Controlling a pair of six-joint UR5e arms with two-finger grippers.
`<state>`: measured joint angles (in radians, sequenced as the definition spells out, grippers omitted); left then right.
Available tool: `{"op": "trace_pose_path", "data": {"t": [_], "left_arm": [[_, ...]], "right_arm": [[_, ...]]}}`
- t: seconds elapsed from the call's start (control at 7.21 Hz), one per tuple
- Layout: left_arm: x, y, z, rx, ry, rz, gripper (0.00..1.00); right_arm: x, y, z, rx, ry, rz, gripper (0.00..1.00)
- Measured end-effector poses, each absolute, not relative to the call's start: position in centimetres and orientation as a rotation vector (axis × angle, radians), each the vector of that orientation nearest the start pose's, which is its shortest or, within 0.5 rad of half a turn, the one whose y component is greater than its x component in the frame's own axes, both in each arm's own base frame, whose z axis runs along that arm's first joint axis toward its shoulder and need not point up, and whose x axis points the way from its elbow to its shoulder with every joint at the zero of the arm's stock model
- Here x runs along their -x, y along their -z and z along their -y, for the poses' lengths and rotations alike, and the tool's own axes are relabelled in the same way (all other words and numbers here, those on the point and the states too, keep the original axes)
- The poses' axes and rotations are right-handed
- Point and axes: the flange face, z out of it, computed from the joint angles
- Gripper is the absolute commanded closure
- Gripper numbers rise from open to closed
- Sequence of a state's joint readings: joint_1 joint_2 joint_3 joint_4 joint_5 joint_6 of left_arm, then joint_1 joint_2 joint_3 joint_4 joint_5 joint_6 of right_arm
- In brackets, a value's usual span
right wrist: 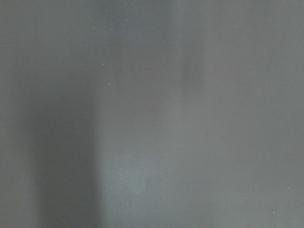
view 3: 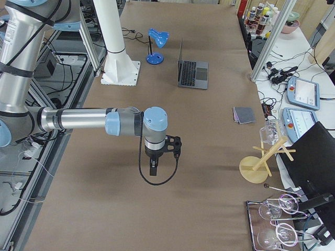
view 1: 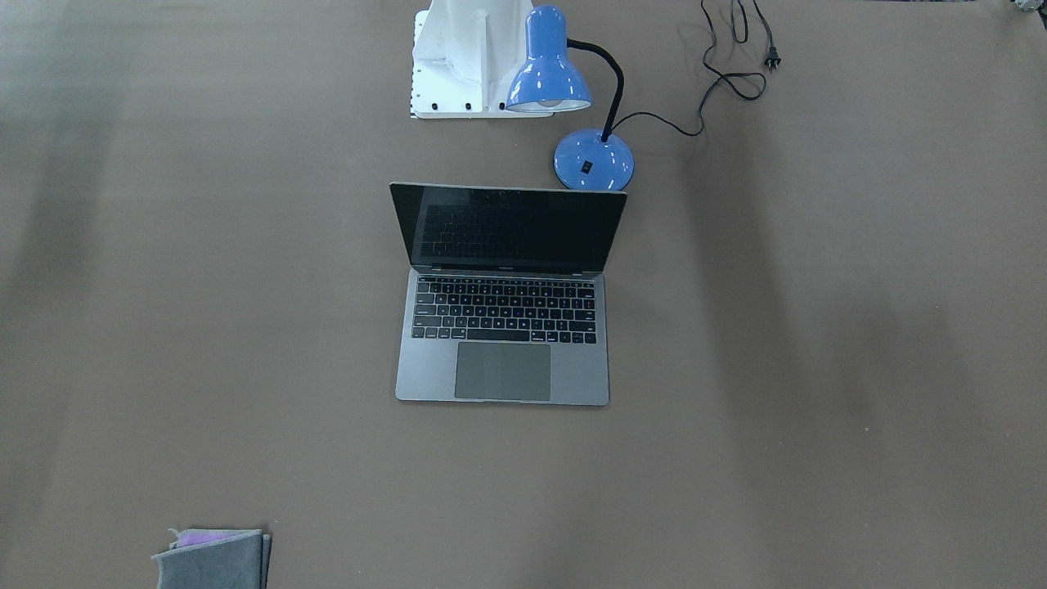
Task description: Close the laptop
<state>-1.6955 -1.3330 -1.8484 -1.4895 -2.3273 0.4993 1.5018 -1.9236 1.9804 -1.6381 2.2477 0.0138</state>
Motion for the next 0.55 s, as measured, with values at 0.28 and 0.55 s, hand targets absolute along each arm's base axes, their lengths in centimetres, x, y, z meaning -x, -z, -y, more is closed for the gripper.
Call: {"op": "trace_pose_path", "data": {"t": [0.28,0.55], "left_arm": [[11.31,-62.95,37.81,-0.208,-0.345,-0.730,0.01],[11.36,-62.63,37.85,-0.214,-0.348,-0.724,0.01]], "right_arm": [[-4.70,-61.76,34.79,0.037,0.050,0.676,0.00],[-4.69,-61.70,34.85,0.035,0.051,0.677,0.00]]}}
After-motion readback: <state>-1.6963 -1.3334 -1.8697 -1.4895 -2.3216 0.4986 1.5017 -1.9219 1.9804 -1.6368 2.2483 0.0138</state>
